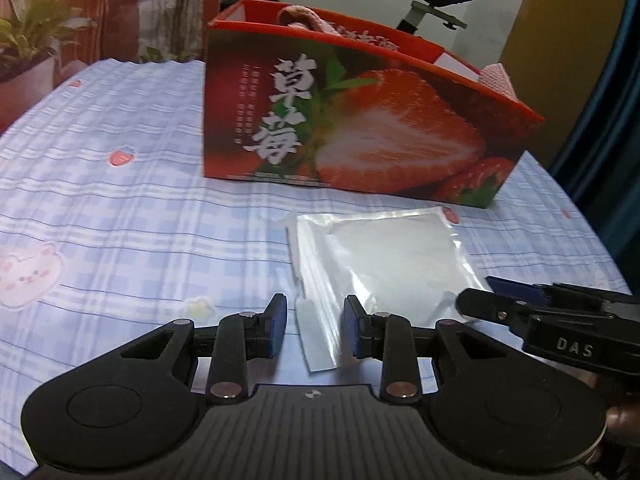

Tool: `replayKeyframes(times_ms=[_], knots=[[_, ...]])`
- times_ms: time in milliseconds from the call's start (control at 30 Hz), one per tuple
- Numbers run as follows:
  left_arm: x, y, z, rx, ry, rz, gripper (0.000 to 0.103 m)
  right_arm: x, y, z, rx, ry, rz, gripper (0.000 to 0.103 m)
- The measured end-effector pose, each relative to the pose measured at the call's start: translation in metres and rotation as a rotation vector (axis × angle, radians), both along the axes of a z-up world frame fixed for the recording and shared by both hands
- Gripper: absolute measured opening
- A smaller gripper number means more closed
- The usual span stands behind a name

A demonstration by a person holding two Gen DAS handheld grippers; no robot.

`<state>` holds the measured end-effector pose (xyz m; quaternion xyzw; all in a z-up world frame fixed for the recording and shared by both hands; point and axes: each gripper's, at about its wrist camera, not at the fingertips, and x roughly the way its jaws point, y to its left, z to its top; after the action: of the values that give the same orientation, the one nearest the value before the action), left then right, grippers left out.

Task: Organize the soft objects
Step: 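Lower both tools onto the white plastic packet and close them on it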

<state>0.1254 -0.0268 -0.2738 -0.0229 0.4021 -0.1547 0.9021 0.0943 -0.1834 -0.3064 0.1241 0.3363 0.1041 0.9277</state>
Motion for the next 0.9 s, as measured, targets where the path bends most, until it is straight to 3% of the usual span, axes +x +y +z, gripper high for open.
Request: replayKeyframes(times_ms=[533,900], knots=[[0.001,0.0,-0.002,-0.005,-0.018,-0.002,0.033,0.035,-0.004,0.001,-0.011,0.01,-0.013,0.039],[0.018,0.009,0.0,-0.029,-0.001,0.056,0.037,0.027,0.008,-0.003,-0.097,-0.058,0.022,0.037]])
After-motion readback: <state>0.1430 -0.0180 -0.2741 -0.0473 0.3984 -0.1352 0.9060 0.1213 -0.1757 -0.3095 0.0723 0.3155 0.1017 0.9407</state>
